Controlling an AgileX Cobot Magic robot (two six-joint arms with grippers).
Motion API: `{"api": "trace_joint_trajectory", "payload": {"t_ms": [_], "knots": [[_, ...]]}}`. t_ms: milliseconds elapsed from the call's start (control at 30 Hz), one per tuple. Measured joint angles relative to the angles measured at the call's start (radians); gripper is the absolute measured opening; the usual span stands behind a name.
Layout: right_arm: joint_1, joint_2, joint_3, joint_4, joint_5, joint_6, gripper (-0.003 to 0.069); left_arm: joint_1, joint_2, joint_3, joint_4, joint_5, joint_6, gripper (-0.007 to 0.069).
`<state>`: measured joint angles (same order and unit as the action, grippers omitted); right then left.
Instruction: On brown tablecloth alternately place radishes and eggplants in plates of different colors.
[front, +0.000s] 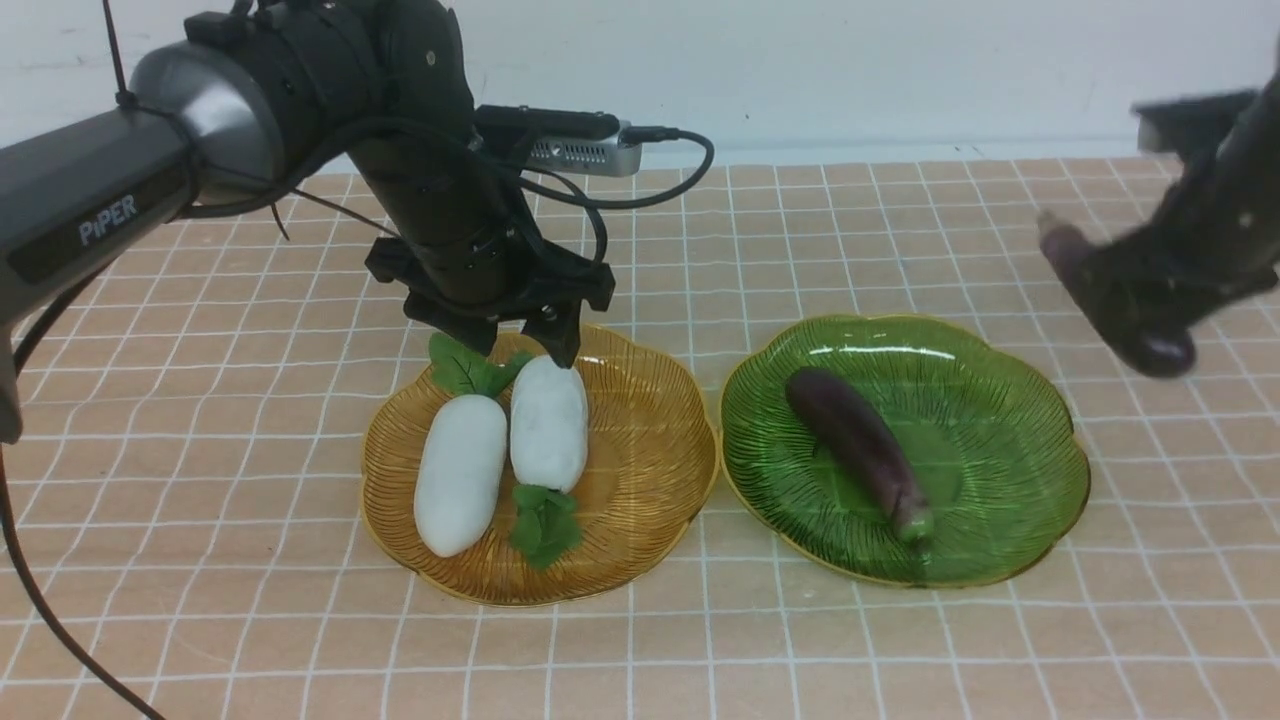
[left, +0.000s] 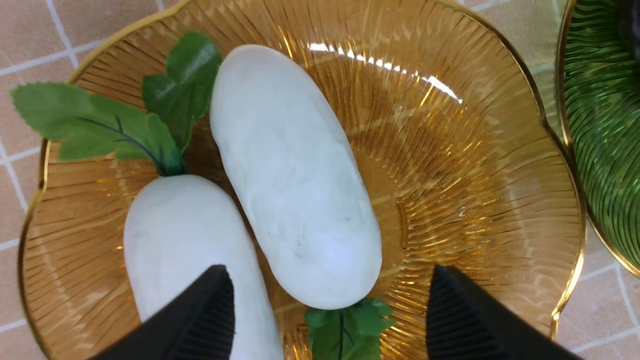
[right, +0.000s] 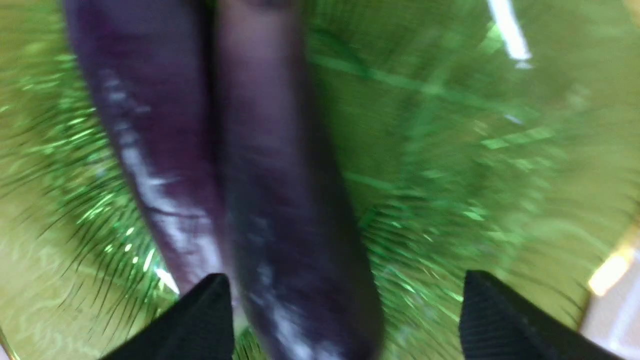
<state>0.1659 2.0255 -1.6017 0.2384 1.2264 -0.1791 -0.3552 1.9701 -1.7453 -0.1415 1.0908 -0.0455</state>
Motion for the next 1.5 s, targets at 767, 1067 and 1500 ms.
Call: {"api": "trace_joint_trajectory", "payload": {"t_ms": [767,1067,1500], "knots": [[-0.029,-1.247,1.01,-0.116,-0.553,0.053,-0.0015,0.0,0.0,0.0,0.0,0.004,0.0,0.0466],[-0.029,-1.305,1.078,0.011,-0.683,-0.104,-0.0015,0.0,0.0,0.0,0.0,0.004,0.0,0.0338],[-0.029,-1.305,1.078,0.019,-0.67,-0.115,-0.0015,0.0,0.0,0.0,0.048,0.025,0.004,-0.0001]]}}
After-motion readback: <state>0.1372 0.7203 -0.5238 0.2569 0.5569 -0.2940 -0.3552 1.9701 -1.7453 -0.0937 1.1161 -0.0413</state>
